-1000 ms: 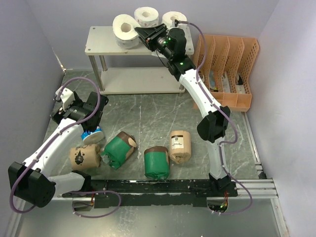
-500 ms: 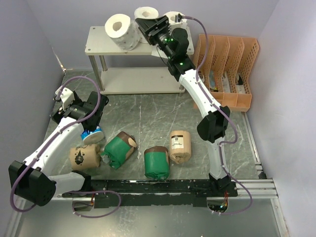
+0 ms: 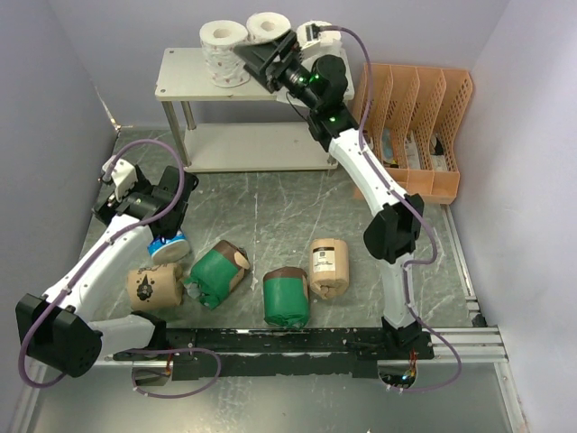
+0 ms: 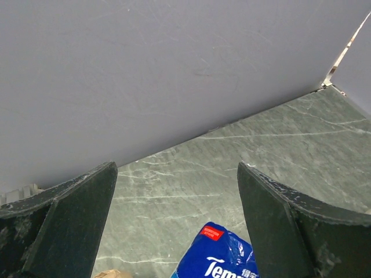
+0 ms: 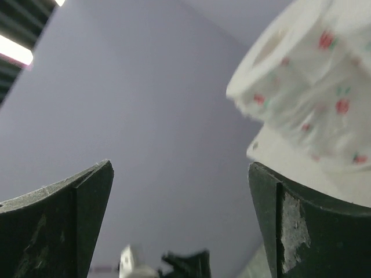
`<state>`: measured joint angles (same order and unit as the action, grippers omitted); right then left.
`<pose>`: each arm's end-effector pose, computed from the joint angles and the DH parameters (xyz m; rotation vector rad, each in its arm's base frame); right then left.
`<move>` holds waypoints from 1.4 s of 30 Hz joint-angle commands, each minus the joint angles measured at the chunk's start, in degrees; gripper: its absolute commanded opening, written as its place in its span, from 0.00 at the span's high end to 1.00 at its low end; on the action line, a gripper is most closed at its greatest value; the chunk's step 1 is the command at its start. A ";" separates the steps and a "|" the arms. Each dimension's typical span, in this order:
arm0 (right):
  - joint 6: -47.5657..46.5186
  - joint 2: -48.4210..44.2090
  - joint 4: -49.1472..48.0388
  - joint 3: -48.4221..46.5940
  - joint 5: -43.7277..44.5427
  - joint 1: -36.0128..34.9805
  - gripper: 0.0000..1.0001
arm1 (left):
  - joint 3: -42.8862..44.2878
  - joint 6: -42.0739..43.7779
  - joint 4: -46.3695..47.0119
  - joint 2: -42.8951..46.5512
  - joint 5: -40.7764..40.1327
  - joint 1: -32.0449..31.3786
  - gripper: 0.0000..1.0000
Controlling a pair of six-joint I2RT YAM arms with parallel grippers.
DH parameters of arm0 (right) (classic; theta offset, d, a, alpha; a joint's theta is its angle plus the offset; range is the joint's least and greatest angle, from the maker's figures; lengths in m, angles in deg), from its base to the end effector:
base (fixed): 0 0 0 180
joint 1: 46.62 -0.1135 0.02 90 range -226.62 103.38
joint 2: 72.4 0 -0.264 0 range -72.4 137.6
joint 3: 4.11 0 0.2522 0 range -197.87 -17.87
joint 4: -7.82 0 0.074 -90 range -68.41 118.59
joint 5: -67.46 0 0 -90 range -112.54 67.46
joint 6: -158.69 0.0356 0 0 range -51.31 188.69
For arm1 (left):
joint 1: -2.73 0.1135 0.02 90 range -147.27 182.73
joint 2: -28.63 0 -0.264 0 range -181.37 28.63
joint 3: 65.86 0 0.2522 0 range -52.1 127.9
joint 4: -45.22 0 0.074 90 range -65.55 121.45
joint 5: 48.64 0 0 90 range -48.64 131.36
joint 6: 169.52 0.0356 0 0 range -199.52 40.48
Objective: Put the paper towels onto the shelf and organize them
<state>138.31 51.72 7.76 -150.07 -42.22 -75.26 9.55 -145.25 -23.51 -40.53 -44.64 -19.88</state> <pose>0.4348 0.2511 0.4660 0.1487 1.3929 1.6723 0.2095 -0.0488 0.3199 -0.9603 1.4012 0.8251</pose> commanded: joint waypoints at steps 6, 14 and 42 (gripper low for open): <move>-54.69 -13.97 27.80 4.90 -42.06 -8.69 0.00 | -2.24 17.07 17.75 0.18 1.04 -0.33 0.04; -102.86 -30.62 57.97 33.89 0.06 -17.55 0.00 | -2.20 6.82 9.48 6.93 -1.35 -0.33 0.04; -100.63 -54.16 76.14 66.87 -7.19 -6.44 0.00 | -7.89 53.85 41.46 14.51 43.75 -0.32 0.04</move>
<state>37.77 -4.58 80.83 -81.03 -48.91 -76.44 1.15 -93.01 16.67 -26.78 0.48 -19.91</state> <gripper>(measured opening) 1.000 0.959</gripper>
